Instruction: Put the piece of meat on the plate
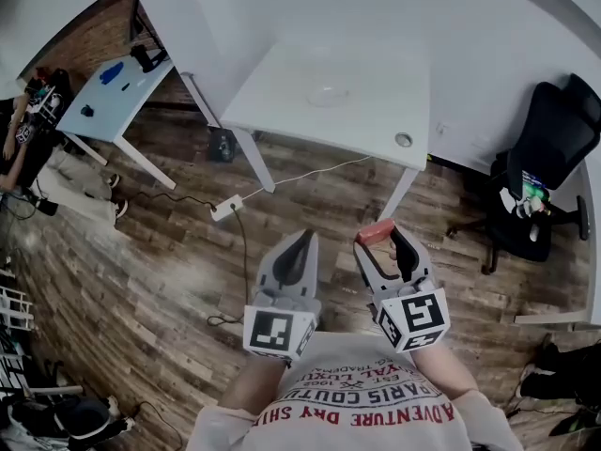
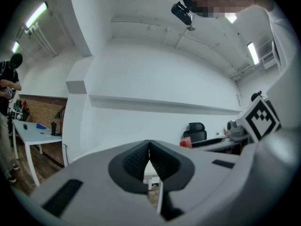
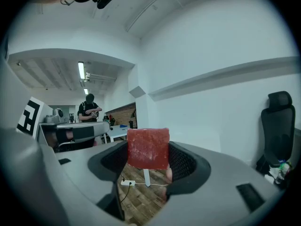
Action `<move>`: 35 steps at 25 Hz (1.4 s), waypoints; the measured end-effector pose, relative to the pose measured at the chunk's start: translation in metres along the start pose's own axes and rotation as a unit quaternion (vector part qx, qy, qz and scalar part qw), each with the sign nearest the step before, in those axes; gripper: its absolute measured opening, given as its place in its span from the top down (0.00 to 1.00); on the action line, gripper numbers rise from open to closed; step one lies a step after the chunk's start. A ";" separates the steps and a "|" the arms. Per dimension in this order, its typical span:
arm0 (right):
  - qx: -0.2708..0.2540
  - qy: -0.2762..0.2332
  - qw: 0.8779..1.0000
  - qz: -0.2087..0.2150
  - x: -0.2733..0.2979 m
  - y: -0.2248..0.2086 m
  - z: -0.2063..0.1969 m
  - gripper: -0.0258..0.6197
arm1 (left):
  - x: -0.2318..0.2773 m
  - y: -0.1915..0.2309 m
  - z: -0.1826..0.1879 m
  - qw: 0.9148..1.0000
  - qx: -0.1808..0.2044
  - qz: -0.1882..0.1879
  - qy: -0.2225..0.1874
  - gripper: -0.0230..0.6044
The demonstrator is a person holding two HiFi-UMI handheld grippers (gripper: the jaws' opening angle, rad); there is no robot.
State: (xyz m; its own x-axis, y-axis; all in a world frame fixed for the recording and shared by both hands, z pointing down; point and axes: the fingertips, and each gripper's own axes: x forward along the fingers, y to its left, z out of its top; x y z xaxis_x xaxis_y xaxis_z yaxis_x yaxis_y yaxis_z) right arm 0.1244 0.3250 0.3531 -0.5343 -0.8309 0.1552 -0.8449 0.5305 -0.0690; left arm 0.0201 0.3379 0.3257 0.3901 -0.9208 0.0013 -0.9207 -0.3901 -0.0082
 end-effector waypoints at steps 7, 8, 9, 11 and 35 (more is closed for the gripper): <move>0.002 0.010 1.000 -0.030 0.109 0.017 0.024 0.53 | 0.054 0.109 0.006 1.000 -0.007 -0.022 0.009 0.95; 0.000 0.010 0.999 -0.036 0.125 0.019 0.027 0.53 | 0.063 0.124 0.006 1.000 -0.008 -0.027 0.011 0.95; 0.000 0.011 0.999 -0.041 0.140 0.021 0.030 0.53 | 0.071 0.138 0.006 0.999 -0.007 -0.032 0.012 0.95; 0.005 0.011 0.999 -0.052 0.168 0.024 0.034 0.53 | 0.085 0.165 0.008 0.999 -0.006 -0.041 0.011 0.95; 0.039 0.026 0.994 -0.098 0.354 -0.057 0.041 0.53 | 0.263 0.286 -0.032 0.996 -0.024 -0.082 0.040 0.95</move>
State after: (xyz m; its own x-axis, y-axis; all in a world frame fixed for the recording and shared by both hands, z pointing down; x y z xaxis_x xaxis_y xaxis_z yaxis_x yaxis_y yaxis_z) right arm -0.0172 -0.0061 0.3719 -0.3598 -0.9059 0.2234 -0.9328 0.3436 -0.1090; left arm -0.1409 -0.0159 0.3562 0.5351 -0.8412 0.0785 -0.8448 -0.5330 0.0470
